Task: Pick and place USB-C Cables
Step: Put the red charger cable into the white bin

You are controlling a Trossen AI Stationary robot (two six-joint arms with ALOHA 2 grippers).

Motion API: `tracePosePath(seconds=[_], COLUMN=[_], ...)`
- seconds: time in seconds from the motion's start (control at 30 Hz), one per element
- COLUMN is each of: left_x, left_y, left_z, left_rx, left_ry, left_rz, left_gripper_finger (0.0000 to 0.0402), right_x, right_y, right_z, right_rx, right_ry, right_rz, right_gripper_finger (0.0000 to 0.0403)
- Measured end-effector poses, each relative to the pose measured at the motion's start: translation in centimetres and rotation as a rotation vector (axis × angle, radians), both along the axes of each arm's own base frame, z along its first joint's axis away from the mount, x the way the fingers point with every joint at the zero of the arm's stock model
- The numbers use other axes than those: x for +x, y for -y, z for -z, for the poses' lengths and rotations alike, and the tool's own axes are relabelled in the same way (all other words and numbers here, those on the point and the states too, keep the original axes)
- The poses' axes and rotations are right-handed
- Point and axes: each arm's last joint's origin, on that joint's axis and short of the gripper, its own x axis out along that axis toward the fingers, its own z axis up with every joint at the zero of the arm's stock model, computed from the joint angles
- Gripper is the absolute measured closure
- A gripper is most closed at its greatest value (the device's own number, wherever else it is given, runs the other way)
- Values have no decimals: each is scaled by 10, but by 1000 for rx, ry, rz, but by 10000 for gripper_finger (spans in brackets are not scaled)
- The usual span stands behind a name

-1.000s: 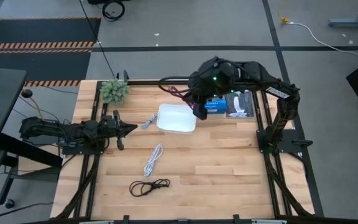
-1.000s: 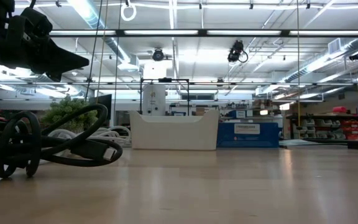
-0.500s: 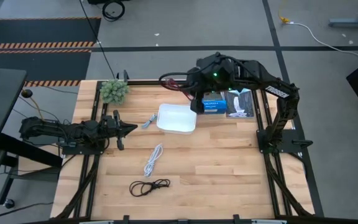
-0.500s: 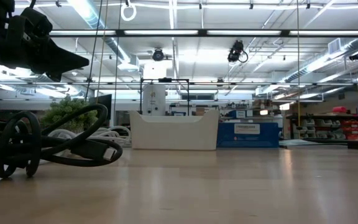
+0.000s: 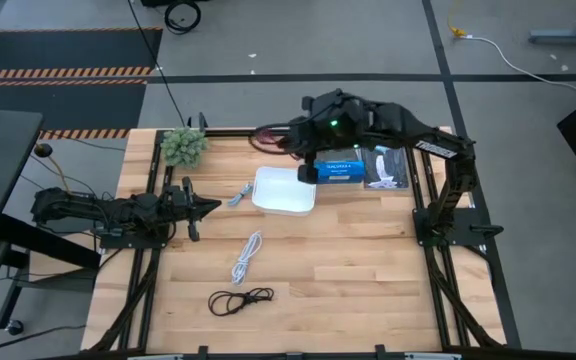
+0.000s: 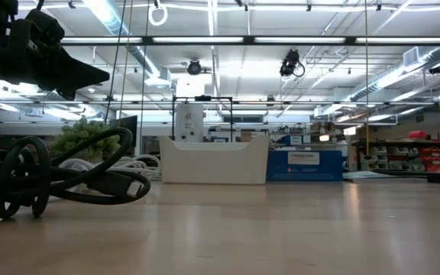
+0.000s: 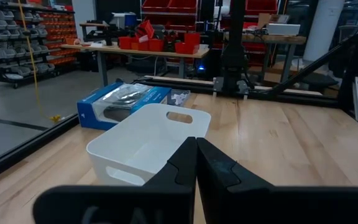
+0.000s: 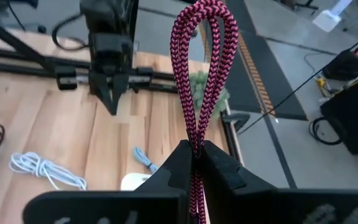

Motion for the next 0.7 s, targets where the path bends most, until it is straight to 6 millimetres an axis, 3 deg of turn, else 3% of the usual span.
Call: tracePosePath(seconds=[0.47,0.7], left_x=[0,0], left_y=[0,0], left_z=[0,0], left_rx=[0,0], left_ry=[0,0], left_rz=[0,0], left_gripper_finger=[388,388], right_x=[29,38], right_y=[6,13], right_z=[56,100], right_rx=[-28,-24], right_ry=[-61,-138], right_rz=[-49,-32], right_gripper_finger=[374,374])
